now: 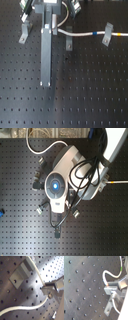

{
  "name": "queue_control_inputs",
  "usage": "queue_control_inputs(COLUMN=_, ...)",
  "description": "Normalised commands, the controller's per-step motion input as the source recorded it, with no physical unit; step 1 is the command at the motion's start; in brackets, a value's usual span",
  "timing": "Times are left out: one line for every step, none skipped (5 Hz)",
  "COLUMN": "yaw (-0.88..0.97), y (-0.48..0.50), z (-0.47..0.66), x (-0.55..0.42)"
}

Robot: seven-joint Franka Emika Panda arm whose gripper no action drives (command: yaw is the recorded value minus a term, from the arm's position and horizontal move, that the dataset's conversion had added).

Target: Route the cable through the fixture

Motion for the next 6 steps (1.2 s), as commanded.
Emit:
queue_control_inputs(yaw=-0.05, y=-0.160, z=-0.62, x=-0.017)
queue_control_inputs(yaw=-0.07, y=-0.045, z=-0.53, x=-0.004)
queue_control_inputs(yaw=-0.15, y=-0.001, z=-0.18, x=0.029)
queue_control_inputs(yaw=-0.44, y=-0.225, z=0.00, x=0.127)
queue_control_inputs(yaw=-0.61, y=-0.329, z=-0.05, x=0.024)
queue_control_inputs(yaw=-0.02, y=0.006, z=0.09, x=0.007)
